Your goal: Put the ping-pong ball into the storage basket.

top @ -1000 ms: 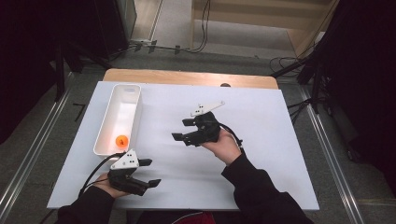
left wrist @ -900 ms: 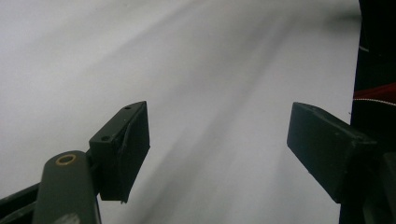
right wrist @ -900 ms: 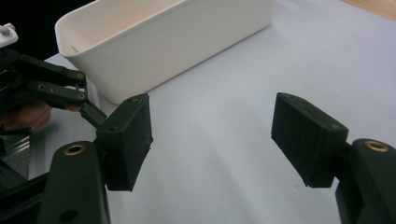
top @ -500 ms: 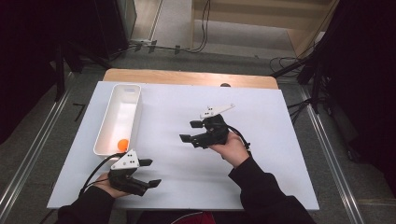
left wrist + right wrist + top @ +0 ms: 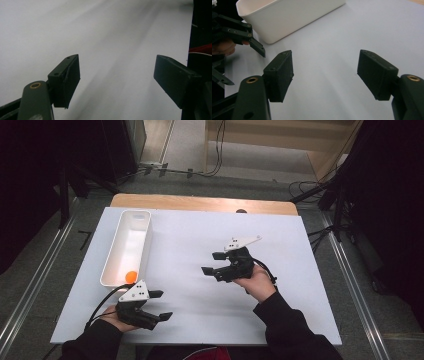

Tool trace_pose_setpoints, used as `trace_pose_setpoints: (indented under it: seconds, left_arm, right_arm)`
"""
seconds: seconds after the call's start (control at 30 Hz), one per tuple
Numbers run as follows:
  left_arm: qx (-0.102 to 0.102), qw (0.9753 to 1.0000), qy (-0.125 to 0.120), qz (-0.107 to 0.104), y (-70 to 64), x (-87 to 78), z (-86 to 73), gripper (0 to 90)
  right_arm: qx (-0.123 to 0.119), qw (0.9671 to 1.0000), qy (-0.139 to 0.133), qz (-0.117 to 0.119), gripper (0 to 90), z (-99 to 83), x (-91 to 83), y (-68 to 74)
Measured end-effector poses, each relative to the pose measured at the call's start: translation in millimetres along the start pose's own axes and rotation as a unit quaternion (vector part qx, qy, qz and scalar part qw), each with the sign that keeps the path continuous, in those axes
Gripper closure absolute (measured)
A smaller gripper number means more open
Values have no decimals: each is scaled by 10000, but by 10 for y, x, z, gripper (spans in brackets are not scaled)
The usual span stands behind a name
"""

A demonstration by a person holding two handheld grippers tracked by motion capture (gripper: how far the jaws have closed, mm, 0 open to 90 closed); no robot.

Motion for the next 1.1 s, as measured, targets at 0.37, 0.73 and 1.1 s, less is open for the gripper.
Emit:
trace_pose_setpoints:
  seconds: [0.37,0.73,1.1]
  left_arm:
    - [-2,10000,31,-5,1,-1,1,215]
    - [5,10000,22,-4,0,1,1,215]
    - [7,10000,11,6,-1,-1,-1,215]
  right_arm:
    - [1,10000,-63,-34,275,-83,-118,-23]
    - [51,9999,-82,-96,275,-164,-207,-24]
    - [65,9998,-90,-143,275,-250,-305,-30]
Point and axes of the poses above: each handheld gripper's, and its own axes: x roughly forward along the jaws, z roughly out of its top, y roughly to its left, the point moved 1 cm from there along x, roughly forward along the jaws, and after that the axes turned 14 degrees about x, right-handed, at the moved point
